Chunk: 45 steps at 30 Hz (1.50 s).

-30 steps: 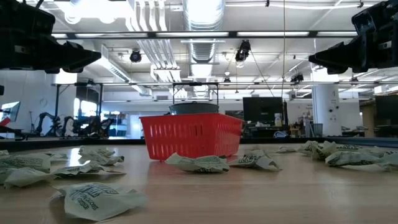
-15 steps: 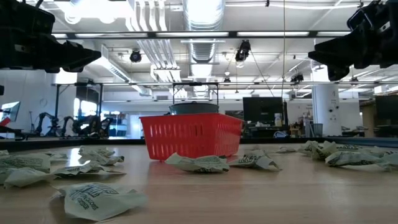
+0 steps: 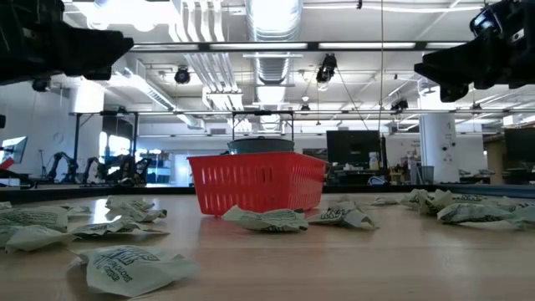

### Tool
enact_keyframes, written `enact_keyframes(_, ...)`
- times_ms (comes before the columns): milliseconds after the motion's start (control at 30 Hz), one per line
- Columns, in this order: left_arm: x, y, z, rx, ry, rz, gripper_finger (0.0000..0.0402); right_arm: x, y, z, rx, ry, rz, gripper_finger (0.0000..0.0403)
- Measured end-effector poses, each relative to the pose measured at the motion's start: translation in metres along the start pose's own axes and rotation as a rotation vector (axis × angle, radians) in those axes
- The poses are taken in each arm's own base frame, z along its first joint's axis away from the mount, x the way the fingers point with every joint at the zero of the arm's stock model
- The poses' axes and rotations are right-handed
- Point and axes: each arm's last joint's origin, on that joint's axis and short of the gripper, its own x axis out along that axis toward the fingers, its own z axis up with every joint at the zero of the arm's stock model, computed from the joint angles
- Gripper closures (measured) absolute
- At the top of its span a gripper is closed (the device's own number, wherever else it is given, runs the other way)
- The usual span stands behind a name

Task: Pick and place items into bin
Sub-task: Put the light green stevia packet into the red bin

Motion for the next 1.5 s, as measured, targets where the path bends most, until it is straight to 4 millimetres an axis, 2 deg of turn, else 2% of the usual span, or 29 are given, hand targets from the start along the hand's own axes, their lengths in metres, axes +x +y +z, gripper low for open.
enact_keyframes(100, 0.000, 0.000, -0.001, -0.134, 0.010, -0.005, 0.0265, 0.000, 0.000, -0.002, -0.029, 0.018, -0.001, 0.0280)
enact_keyframes(233, 0.000, 0.000, -0.001, -0.076, 0.012, 0.001, 0.0265, 0.000, 0.000, -0.004, -0.131, 0.047, 0.000, 0.0280)
enact_keyframes(367, 0.001, 0.000, -0.003, -0.160, 0.030, 0.005, 0.0265, 0.001, 0.000, -0.005, -0.075, 0.053, 0.002, 0.0280)
enact_keyframes(533, 0.002, -0.006, -0.022, -0.185, 0.278, -0.058, 0.0265, 0.001, 0.000, -0.008, -0.034, 0.086, 0.007, 0.0280)
enact_keyframes(600, 0.005, -0.005, -0.019, -0.213, 0.351, -0.056, 0.0265, 0.001, 0.000, -0.008, -0.034, 0.089, 0.007, 0.0280)
enact_keyframes(800, 0.021, -0.003, -0.010, -0.210, 0.446, -0.040, 0.0265, 0.001, 0.000, -0.008, 0.001, 0.090, 0.006, 0.0280)
enact_keyframes(1033, 0.048, -0.001, -0.009, -0.184, 0.608, 0.002, 0.0265, 0.001, 0.000, -0.008, 0.018, 0.088, 0.006, 0.0280)
enact_keyframes(1300, 0.069, -0.003, -0.023, -0.279, 1.037, 0.092, 0.0265, 0.001, 0.000, -0.008, 0.050, 0.089, 0.007, 0.0280)
enact_keyframes(1500, 0.091, -0.005, -0.028, -0.267, 1.100, 0.098, 0.0265, 0.001, 0.000, -0.009, 0.055, 0.095, 0.011, 0.0280)
